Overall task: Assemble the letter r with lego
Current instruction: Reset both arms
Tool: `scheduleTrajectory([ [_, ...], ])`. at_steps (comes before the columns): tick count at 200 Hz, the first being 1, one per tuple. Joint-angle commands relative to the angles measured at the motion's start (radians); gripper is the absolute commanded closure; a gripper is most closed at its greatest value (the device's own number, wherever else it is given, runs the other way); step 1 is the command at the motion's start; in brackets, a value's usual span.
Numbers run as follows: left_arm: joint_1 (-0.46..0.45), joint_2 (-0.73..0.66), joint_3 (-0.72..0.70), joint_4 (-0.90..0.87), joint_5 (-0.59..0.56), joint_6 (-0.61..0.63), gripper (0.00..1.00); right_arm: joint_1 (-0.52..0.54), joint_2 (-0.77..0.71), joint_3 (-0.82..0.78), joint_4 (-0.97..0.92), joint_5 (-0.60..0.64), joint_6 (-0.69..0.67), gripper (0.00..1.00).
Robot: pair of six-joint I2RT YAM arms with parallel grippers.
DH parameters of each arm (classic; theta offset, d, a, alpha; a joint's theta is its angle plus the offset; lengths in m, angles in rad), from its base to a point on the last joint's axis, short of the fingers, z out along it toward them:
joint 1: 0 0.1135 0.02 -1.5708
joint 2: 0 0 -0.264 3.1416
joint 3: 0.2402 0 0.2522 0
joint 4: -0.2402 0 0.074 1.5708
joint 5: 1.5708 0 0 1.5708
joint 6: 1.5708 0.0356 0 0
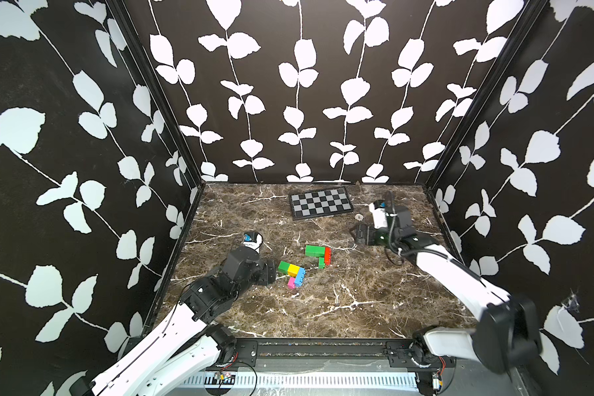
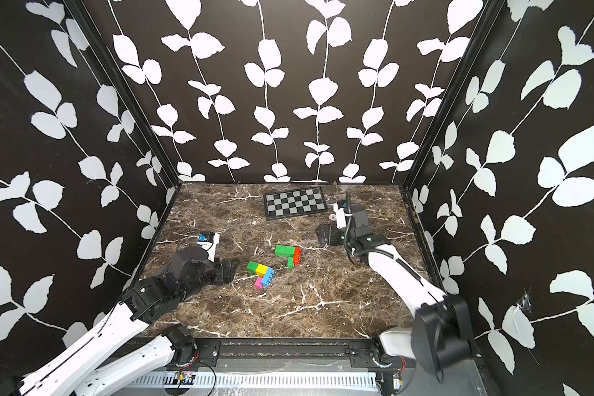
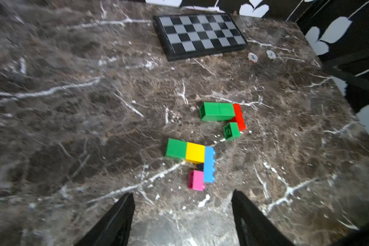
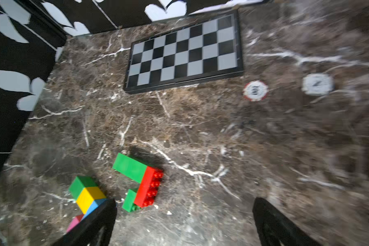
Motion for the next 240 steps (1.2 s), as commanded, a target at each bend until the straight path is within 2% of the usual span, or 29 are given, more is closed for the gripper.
scheduleTrajectory([
  [1,0.005,-0.004,-0.023,0.173,-0.205,0.255,0.25,-0.001,-0.147,-0.099,0.017,0.286,-0.123,0.01],
  [18,0.006,0.012,-0.071,0.288,-0.285,0.378,0.24,0.000,-0.309,-0.250,0.217,0.330,-0.253,0.01],
  [43,0.006,0.068,-0.153,0.486,-0.400,0.521,0.14,0.000,-0.506,-0.531,0.587,0.402,-0.487,0.01],
  [60,0.016,0.132,-0.196,0.616,-0.465,0.598,0.09,-0.007,-0.533,-0.615,0.721,0.546,-0.511,0.01],
  [71,0.025,0.182,-0.206,0.655,-0.466,0.609,0.08,-0.024,-0.501,-0.613,0.701,0.611,-0.482,0.01],
  [75,0.060,0.199,-0.209,0.668,-0.455,0.607,0.08,-0.032,-0.481,-0.613,0.701,0.614,-0.469,0.01],
  [99,0.141,0.299,-0.219,0.725,-0.413,0.567,0.08,-0.075,-0.294,-0.618,0.780,0.593,-0.434,0.01],
  [111,0.179,0.337,-0.224,0.744,-0.401,0.547,0.07,-0.082,-0.187,-0.623,0.844,0.629,-0.435,0.01],
  [120,0.212,0.359,-0.232,0.756,-0.390,0.533,0.07,-0.093,-0.092,-0.650,0.957,0.657,-0.440,0.01],
  [133,0.262,0.376,-0.251,0.778,-0.380,0.507,0.07,-0.117,0.045,-0.695,1.231,0.678,-0.476,0.01],
  [138,0.286,0.380,-0.258,0.797,-0.373,0.498,0.07,-0.120,0.077,-0.695,1.289,0.651,-0.493,0.01],
  [146,0.325,0.379,-0.243,0.757,-0.361,0.460,0.07,-0.145,0.110,-0.658,1.236,0.622,-0.426,0.01],
  [151,0.350,0.382,-0.256,0.797,-0.354,0.458,0.06,-0.182,0.147,-0.642,1.221,0.533,-0.407,0.01],
  [158,0.382,0.386,-0.260,0.819,-0.351,0.441,0.06,-0.220,0.236,-0.638,1.280,0.427,-0.405,0.01],
  [165,0.411,0.394,-0.258,0.829,-0.357,0.426,0.06,-0.235,0.320,-0.619,1.415,0.417,-0.412,0.01],
  [169,0.427,0.404,-0.259,0.848,-0.366,0.422,0.06,-0.234,0.318,-0.600,1.386,0.456,-0.405,0.01],
  [173,0.441,0.413,-0.255,0.852,-0.376,0.415,0.06,-0.238,0.277,-0.570,1.257,0.468,-0.379,0.01],
  [178,0.452,0.422,-0.252,0.856,-0.388,0.415,0.06,-0.263,0.228,-0.527,1.076,0.428,-0.344,0.01],
  [181,0.456,0.429,-0.260,0.878,-0.398,0.423,0.06,-0.282,0.229,-0.514,1.037,0.395,-0.337,0.01],
  [192,0.460,0.458,-0.318,1.003,-0.412,0.463,0.06,-0.312,0.284,-0.527,1.167,0.331,-0.335,0.01],
  [205,0.463,0.512,-0.402,1.146,-0.403,0.493,0.06,-0.311,0.243,-0.529,1.086,0.324,-0.337,0.01],
  [208,0.463,0.526,-0.411,1.188,-0.431,0.499,0.05,-0.311,0.248,-0.531,1.104,0.316,-0.340,0.01],
  [212,0.459,0.528,-0.400,1.152,-0.457,0.476,0.05,-0.310,0.259,-0.537,1.136,0.304,-0.344,0.01],
  [220,0.470,0.522,-0.381,1.101,-0.401,0.445,0.05,-0.311,0.265,-0.541,1.158,0.278,-0.355,0.01],
  [240,0.483,0.560,-0.412,1.266,-0.291,0.503,0.06,-0.311,0.259,-0.542,1.141,0.263,-0.360,0.01],
])
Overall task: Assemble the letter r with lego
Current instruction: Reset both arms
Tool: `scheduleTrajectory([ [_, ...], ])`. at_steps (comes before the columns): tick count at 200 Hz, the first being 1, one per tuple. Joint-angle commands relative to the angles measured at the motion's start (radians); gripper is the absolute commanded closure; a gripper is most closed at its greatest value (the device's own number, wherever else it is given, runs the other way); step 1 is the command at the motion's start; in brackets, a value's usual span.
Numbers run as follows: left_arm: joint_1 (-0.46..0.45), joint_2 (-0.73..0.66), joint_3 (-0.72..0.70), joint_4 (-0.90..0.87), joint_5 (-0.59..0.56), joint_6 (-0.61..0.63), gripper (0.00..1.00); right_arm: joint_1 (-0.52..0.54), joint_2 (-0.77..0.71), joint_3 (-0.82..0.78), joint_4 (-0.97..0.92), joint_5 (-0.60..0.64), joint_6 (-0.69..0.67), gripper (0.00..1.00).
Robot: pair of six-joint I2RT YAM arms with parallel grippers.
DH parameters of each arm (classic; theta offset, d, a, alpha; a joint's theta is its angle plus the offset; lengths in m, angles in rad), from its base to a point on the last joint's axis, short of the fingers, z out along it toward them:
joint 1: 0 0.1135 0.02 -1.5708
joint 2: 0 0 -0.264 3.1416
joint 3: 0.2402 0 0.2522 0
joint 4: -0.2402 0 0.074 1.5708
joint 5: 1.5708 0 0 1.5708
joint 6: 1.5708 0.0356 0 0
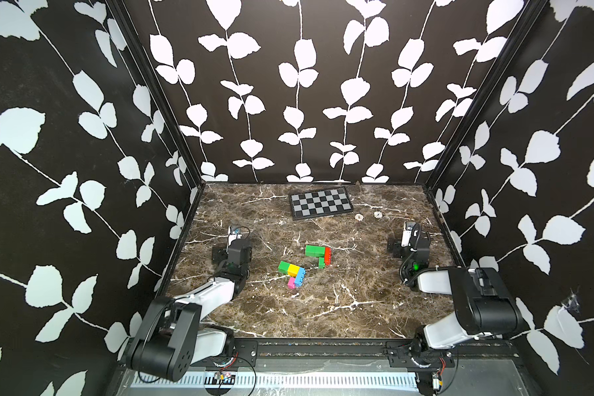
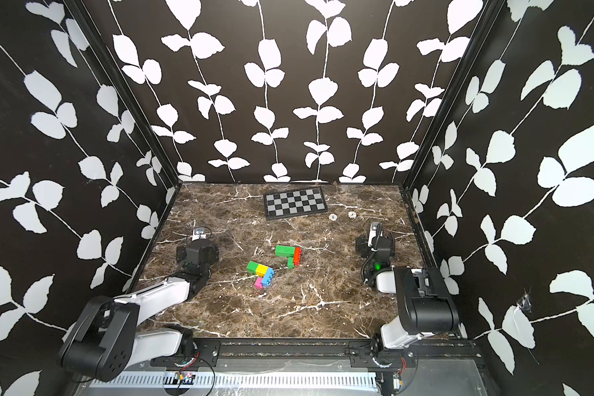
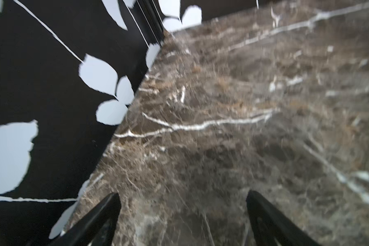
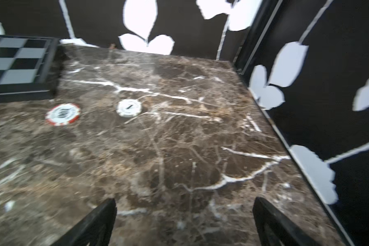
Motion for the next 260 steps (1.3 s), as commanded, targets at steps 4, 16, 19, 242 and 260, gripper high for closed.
scheduleTrajectory([
  [4,0.018,0.024,-0.010,0.238,0.095,0.045,0.06,0.002,-0.004,-0.008,0.056,-0.069,0.003,0.01],
  [16,0.027,0.060,0.007,0.266,0.115,0.062,0.06,0.002,-0.014,-0.004,0.029,-0.066,0.003,0.01],
  [19,0.030,0.070,0.011,0.270,0.126,0.067,0.06,0.002,-0.016,-0.002,0.026,-0.066,0.003,0.01],
  [242,0.176,0.278,0.019,0.488,0.362,0.080,0.01,-0.018,-0.009,0.032,-0.031,-0.101,0.015,0.01],
  [260,0.176,0.280,0.019,0.492,0.362,0.081,0.01,-0.018,-0.009,0.032,-0.030,-0.102,0.015,0.01],
])
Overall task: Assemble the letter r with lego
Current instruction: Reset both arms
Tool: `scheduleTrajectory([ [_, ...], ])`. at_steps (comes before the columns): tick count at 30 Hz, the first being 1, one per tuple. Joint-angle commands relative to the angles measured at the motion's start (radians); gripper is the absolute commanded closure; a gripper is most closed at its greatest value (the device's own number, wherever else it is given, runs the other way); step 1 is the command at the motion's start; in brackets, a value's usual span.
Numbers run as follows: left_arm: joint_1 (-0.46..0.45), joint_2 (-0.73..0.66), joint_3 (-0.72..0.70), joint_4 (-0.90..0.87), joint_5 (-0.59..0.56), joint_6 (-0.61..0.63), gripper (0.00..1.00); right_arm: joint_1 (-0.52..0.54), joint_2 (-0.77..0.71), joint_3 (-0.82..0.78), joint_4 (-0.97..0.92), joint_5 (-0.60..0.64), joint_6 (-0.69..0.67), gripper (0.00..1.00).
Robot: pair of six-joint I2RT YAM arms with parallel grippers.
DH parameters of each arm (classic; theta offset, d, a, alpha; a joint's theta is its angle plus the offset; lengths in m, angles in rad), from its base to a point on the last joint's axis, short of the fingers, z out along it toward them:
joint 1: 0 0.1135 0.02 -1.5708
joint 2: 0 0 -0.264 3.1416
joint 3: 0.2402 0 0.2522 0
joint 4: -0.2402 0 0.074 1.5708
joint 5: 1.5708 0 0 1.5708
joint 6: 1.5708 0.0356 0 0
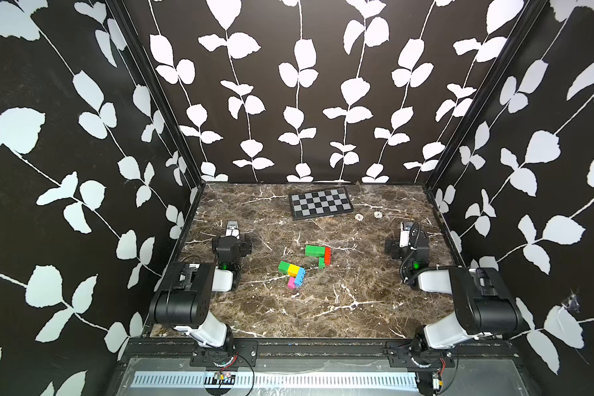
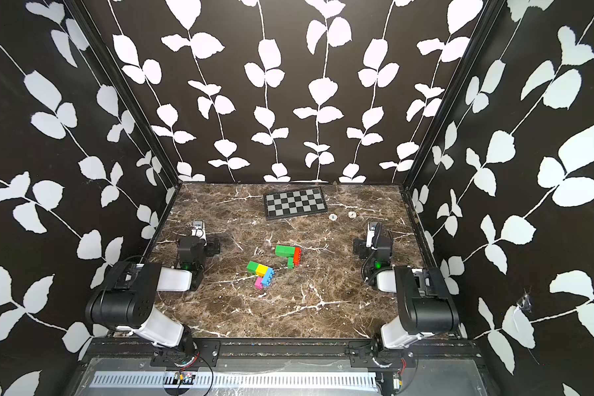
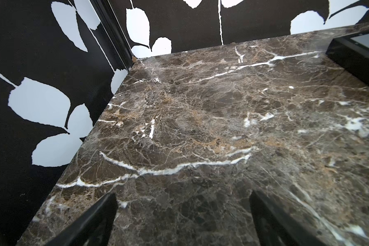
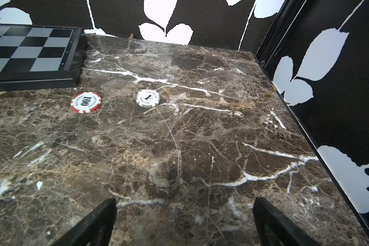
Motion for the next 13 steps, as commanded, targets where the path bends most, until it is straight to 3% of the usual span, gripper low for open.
scheduleTrajectory([
  [1,0.000,-0.021,0.009,0.004,0.005,-0.011,0.01,-0.004,-0.008,0.018,0.026,-0.013,0.010,0.01],
  [13,-0.001,-0.021,0.011,-0.001,0.008,-0.010,0.01,-0.003,-0.008,0.018,0.024,-0.013,0.010,0.01],
])
